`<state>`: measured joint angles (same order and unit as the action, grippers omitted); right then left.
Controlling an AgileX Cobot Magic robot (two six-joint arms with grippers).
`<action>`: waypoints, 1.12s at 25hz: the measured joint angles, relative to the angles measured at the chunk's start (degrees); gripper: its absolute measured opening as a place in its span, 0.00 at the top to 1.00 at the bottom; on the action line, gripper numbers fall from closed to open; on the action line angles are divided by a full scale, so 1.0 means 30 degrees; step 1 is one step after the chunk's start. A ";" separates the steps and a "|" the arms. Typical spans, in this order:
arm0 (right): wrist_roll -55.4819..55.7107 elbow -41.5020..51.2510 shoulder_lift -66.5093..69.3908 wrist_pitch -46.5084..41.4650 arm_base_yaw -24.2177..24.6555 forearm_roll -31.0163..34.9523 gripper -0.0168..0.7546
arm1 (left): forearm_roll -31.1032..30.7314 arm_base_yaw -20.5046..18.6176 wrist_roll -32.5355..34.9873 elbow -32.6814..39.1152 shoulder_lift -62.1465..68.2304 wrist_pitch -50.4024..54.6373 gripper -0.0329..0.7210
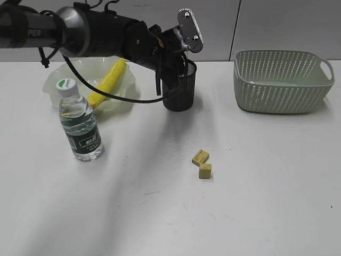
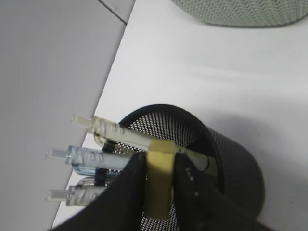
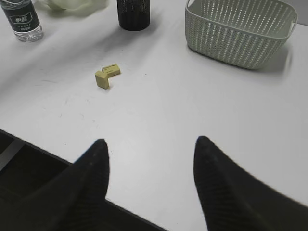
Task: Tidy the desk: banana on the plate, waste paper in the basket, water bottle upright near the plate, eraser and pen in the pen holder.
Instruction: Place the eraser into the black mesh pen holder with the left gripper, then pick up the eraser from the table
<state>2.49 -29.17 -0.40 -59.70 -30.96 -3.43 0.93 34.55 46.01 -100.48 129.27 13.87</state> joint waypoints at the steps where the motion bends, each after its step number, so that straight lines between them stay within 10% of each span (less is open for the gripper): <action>1: 0.0000 0.0000 0.0000 0.0000 0.0000 0.0000 0.40 | 0.0006 0.0000 0.0000 0.0000 0.0000 -0.0018 0.68; 8: 0.0000 0.0000 0.0000 0.0000 0.0000 0.0000 0.40 | 0.0006 0.0000 0.0000 0.0000 -0.0063 -0.0295 0.45; 28: 0.0000 0.0000 0.0000 0.0017 0.0000 0.0000 0.40 | 0.5044 0.0111 -0.0973 0.0017 -0.8557 0.8658 0.45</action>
<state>2.49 -29.17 -0.40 -59.65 -30.96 -3.43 16.06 34.89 43.09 -100.43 103.60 39.84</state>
